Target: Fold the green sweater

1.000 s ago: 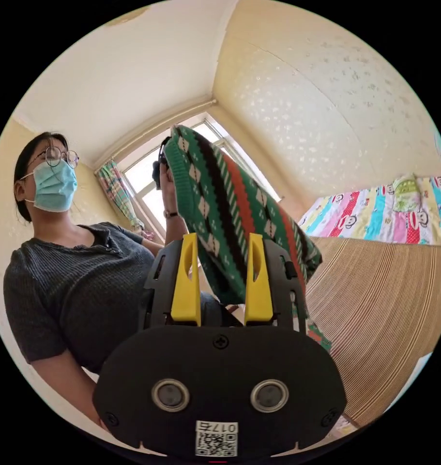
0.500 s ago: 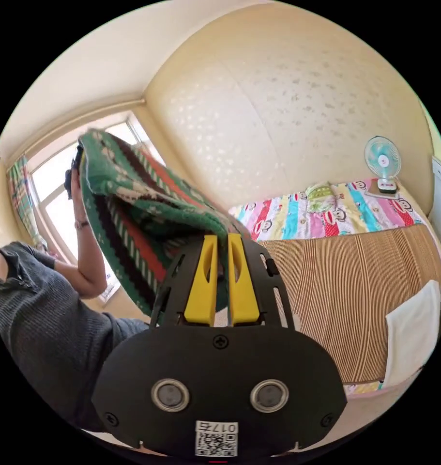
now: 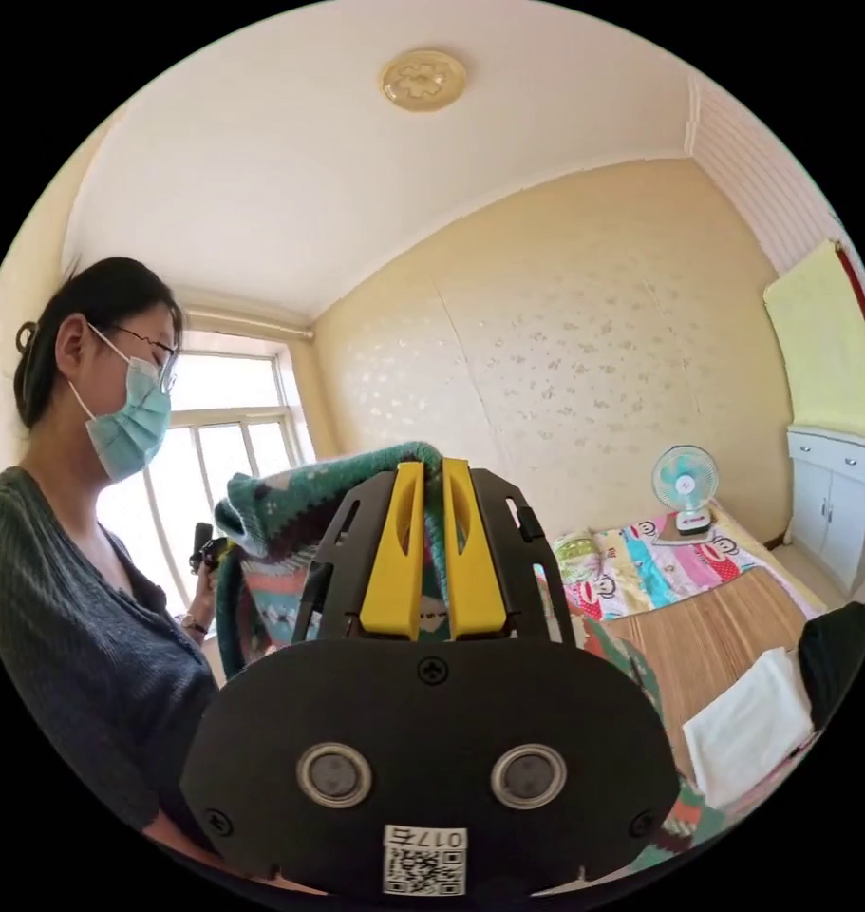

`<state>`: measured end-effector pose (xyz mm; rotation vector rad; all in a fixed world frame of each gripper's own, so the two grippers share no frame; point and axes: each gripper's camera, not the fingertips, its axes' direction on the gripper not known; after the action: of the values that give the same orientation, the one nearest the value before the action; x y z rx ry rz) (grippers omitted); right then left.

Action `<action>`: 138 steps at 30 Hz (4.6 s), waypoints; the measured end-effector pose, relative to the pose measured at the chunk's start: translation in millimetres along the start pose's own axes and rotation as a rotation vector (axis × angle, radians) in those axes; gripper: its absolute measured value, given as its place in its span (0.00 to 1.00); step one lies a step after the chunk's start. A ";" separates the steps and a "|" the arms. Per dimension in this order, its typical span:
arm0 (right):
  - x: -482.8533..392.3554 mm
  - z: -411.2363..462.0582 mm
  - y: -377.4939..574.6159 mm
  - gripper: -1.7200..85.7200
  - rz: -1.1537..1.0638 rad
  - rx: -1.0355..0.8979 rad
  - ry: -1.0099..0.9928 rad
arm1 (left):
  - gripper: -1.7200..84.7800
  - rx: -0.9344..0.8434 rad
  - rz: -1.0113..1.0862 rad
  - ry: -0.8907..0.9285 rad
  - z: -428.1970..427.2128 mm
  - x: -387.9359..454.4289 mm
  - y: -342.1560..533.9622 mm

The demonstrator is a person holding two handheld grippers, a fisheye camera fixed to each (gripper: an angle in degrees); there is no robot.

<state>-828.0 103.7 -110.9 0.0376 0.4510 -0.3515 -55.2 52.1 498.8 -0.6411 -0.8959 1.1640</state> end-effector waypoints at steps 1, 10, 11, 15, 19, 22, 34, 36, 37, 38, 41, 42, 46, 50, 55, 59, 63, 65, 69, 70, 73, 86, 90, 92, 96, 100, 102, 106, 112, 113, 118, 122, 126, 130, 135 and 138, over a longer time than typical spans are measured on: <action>11.6 27.5 -10.1 0.06 -0.041 -0.065 0.085 | 0.06 -0.015 0.000 -0.009 4.4 -11.6 -7.0; 303.0 397.4 116.0 0.09 0.133 -0.695 0.291 | 0.11 -0.342 -0.574 -0.521 135.5 -401.8 13.5; 315.6 416.3 131.9 0.10 0.146 -0.748 0.313 | 0.12 -0.361 -0.686 -0.710 138.9 -443.6 32.5; 346.6 481.0 243.2 0.10 0.154 -1.016 0.252 | 0.12 -0.272 -0.856 -0.806 158.5 -485.2 102.7; 361.1 485.9 355.8 0.11 0.139 -1.261 0.183 | 0.12 -0.480 -0.909 -0.738 223.1 -488.7 179.2; 379.2 480.9 421.3 0.11 0.127 -1.456 0.173 | 0.12 -0.700 -0.936 -0.724 273.0 -490.9 237.6; 434.4 412.3 408.4 0.06 0.126 -1.511 0.046 | 0.13 -0.527 -0.851 -1.236 167.7 -464.3 215.9; 441.6 408.9 402.4 0.06 0.158 -1.508 0.047 | 0.19 -0.490 -1.005 -1.374 116.6 -487.2 227.5; 445.5 406.6 398.5 0.06 0.166 -1.499 0.048 | 0.20 -0.468 -1.061 -1.383 104.2 -493.6 234.9; 447.4 405.6 396.6 0.06 0.169 -1.493 0.049 | 0.20 -0.429 -1.171 -1.351 84.7 -506.7 253.4; 459.0 402.3 386.2 0.05 0.194 -1.469 0.054 | 0.18 -0.486 -1.307 -1.244 77.1 -532.9 299.6; 464.3 401.2 381.8 0.05 0.209 -1.462 0.053 | 0.17 -0.517 -1.218 -1.294 84.0 -530.7 295.2; 477.8 399.8 363.3 0.05 0.255 -1.462 0.053 | 0.09 -0.619 -1.083 -1.359 93.2 -529.2 263.8; 480.9 400.8 347.6 0.05 0.261 -1.482 0.054 | 0.09 -0.240 -1.109 -1.352 23.7 -504.4 187.3; 475.4 398.6 327.4 0.05 0.291 -1.493 0.037 | 0.08 0.043 -0.859 -1.286 25.6 -482.1 48.5; 473.3 393.7 315.2 0.05 0.344 -1.491 -0.052 | 0.03 0.148 -0.557 -0.901 146.7 -488.4 -18.4; 500.4 370.9 287.5 0.05 0.499 -1.415 -0.055 | 0.03 -0.138 -0.512 -0.538 314.5 -498.8 -4.0; 518.9 353.6 269.8 0.05 0.561 -1.348 -0.011 | 0.05 -0.277 -0.561 -0.472 360.5 -490.0 23.8; 552.7 318.7 231.2 0.07 0.575 -1.271 0.087 | 0.11 -0.482 -0.618 -0.541 372.4 -472.6 102.5; 559.4 310.5 221.2 0.07 0.550 -1.263 0.126 | 0.11 -0.513 -0.626 -0.583 366.4 -475.0 112.8; 568.4 294.9 196.4 0.10 0.439 -1.253 0.236 | 0.14 -0.628 -0.648 -0.769 325.9 -506.3 152.7; 568.4 295.6 162.9 0.12 0.276 -1.321 0.287 | 0.14 -1.032 -0.320 -0.762 411.2 -619.3 211.6; 581.8 271.0 143.8 0.08 0.348 -1.318 0.238 | 0.10 -0.759 -0.523 -0.760 357.5 -617.2 165.4; 589.3 258.8 133.8 0.07 0.427 -1.293 0.197 | 0.10 -0.581 -0.554 -0.742 329.1 -606.0 134.4; 611.6 222.0 85.9 0.06 0.674 -1.111 0.053 | 0.13 -0.558 -0.523 -0.681 336.2 -590.3 110.4; 645.2 164.6 9.0 0.05 0.978 -0.625 -0.230 | 0.18 -0.592 -0.674 -0.583 350.2 -583.3 141.3; 649.4 150.0 -25.6 0.05 1.009 -0.476 -0.321 | 0.18 -0.517 -0.659 -0.377 350.0 -554.8 144.2; 633.7 169.7 -102.1 0.05 0.990 -0.407 -0.497 | 0.18 -0.498 -0.584 -0.358 330.6 -512.3 139.0; 518.3 313.3 -136.6 0.06 1.012 -0.674 -0.743 | 0.18 -0.594 -0.695 -0.450 246.9 -506.8 171.5; 501.9 331.4 -132.4 0.06 0.997 -0.682 -0.740 | 0.18 -0.617 -0.731 -0.476 225.9 -508.7 182.8; 386.5 462.2 -46.6 0.09 0.919 -0.844 -0.876 | 0.18 -0.654 -0.861 -0.655 131.0 -507.2 216.2; 384.4 426.1 -13.6 0.09 0.752 -0.932 -0.609 | 0.18 -0.578 -0.952 -0.776 48.0 -499.4 226.4; 410.4 346.8 47.0 0.10 0.561 -1.180 -0.164 | 0.18 -0.548 -1.009 -0.872 -10.5 -497.9 233.9; 430.9 266.5 74.3 0.12 0.489 -1.319 0.129 | 0.19 -0.527 -1.020 -0.931 -49.7 -486.9 238.3; 437.5 208.6 96.8 0.16 0.417 -1.507 0.311 | 0.21 -0.602 -1.103 -0.799 -93.8 -467.1 263.8; 439.8 188.9 114.3 0.16 0.397 -1.591 0.318 | 0.20 -0.672 -1.133 -0.717 -107.6 -460.8 272.7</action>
<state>-339.8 47.1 -136.0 -1.3633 0.9147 0.4814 -159.3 -307.4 101.1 -0.1086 -1.9521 -0.0124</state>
